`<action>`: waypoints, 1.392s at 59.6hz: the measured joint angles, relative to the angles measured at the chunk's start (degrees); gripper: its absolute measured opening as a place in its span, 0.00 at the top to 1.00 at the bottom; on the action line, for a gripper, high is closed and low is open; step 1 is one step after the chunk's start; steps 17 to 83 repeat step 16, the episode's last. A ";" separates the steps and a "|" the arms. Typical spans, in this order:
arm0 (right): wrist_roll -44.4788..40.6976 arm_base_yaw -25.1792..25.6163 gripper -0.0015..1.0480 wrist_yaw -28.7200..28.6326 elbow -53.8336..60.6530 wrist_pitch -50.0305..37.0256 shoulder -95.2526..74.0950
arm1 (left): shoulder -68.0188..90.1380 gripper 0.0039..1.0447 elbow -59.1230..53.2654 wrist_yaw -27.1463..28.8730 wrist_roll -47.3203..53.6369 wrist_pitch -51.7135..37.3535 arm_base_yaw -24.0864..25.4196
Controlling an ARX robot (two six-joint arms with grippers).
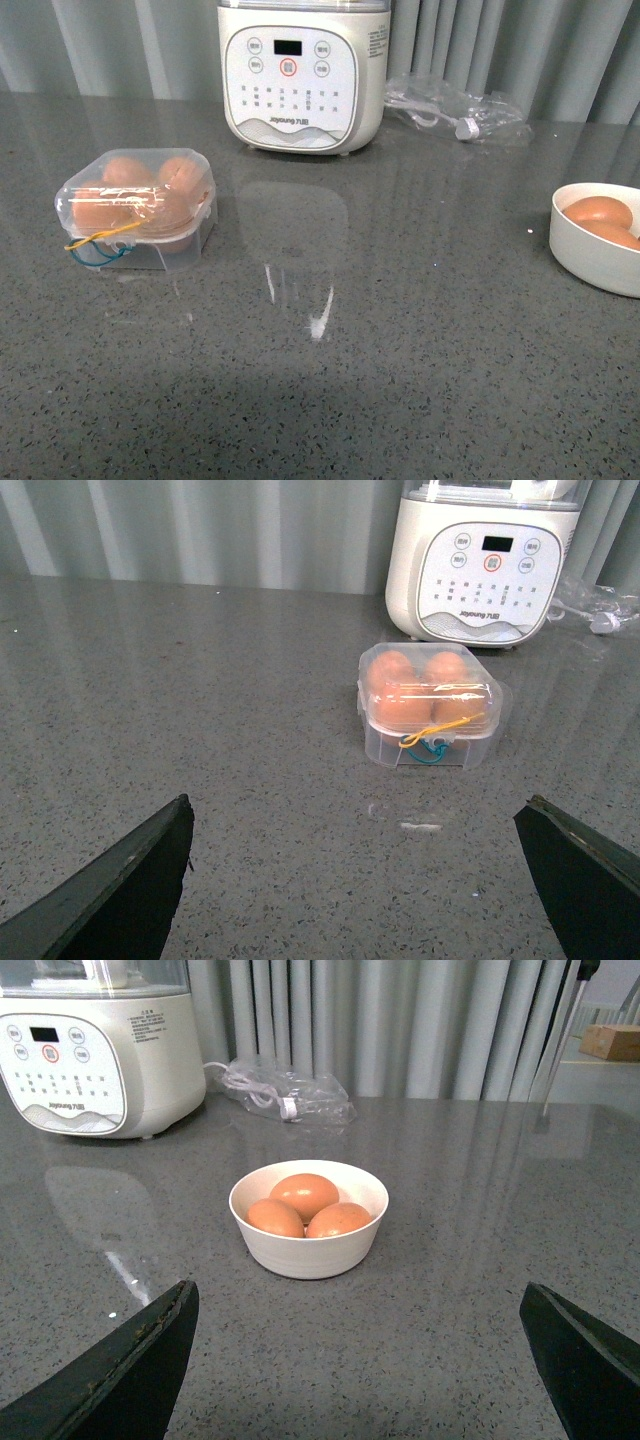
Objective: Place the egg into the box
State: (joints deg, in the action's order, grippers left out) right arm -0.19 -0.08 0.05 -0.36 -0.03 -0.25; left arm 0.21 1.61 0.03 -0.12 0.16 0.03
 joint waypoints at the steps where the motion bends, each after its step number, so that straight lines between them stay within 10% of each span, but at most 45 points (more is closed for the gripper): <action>1: -0.02 0.00 0.07 0.00 0.00 0.00 0.00 | 0.00 0.06 0.00 0.00 0.00 0.00 0.00; 83: -0.02 0.00 0.07 0.00 0.00 0.00 0.00 | 0.00 0.06 0.00 0.00 0.00 0.00 0.00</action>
